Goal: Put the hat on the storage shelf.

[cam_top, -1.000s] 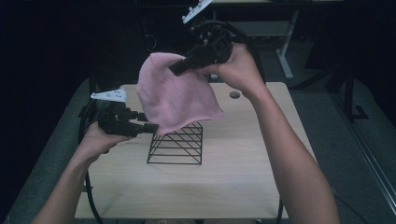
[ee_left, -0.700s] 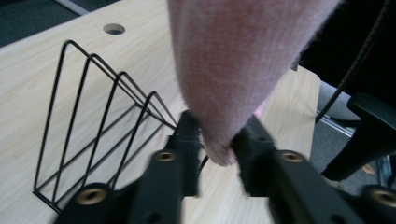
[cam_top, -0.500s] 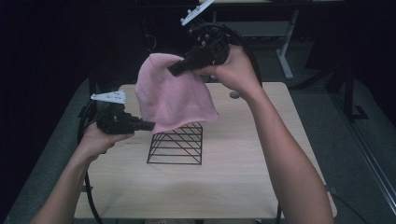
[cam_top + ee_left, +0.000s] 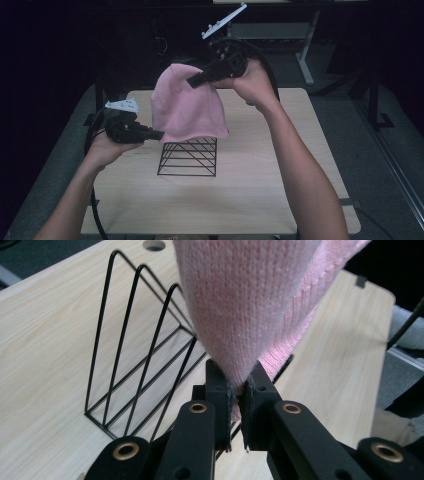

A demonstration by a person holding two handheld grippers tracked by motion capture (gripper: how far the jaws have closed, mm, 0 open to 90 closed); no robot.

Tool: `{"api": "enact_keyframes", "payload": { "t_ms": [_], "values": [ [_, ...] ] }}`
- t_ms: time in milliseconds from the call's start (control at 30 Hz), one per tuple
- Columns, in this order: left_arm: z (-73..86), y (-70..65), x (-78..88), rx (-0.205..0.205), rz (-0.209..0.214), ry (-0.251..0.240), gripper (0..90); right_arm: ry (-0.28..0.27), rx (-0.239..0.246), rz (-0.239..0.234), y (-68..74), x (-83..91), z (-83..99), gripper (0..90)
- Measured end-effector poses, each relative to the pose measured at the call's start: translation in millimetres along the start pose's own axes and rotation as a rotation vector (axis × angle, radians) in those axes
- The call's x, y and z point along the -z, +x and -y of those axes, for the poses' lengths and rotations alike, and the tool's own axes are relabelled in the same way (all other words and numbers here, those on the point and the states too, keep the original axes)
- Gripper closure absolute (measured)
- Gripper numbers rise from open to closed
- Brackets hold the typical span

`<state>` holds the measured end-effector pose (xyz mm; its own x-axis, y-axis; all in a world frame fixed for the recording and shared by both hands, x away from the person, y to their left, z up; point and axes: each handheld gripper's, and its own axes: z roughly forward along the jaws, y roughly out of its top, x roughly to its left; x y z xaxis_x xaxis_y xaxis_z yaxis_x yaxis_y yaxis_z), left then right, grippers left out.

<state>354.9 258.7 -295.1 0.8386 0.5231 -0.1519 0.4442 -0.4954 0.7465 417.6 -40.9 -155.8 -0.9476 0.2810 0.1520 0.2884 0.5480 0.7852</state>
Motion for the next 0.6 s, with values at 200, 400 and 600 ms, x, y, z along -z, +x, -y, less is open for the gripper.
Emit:
{"api": "enact_keyframes", "payload": {
  "t_ms": [200, 400, 600],
  "values": [
    [-0.9, -2.7, -6.5, -0.004, -0.025, 0.016, 84.2, 0.006, -0.008, -0.004, -3.6, 0.7, 9.5, 78.5],
    [-2.4, -5.7, -10.5, -0.015, -0.028, 0.034, 84.2, 0.000, -0.010, -0.005, -5.6, 4.4, 17.0, 78.5],
    [1.5, -8.0, -12.0, -0.028, -0.037, 0.049, 84.0, 0.000, 0.002, -0.015, -4.7, 2.2, 22.3, 78.3]
  ]
}}
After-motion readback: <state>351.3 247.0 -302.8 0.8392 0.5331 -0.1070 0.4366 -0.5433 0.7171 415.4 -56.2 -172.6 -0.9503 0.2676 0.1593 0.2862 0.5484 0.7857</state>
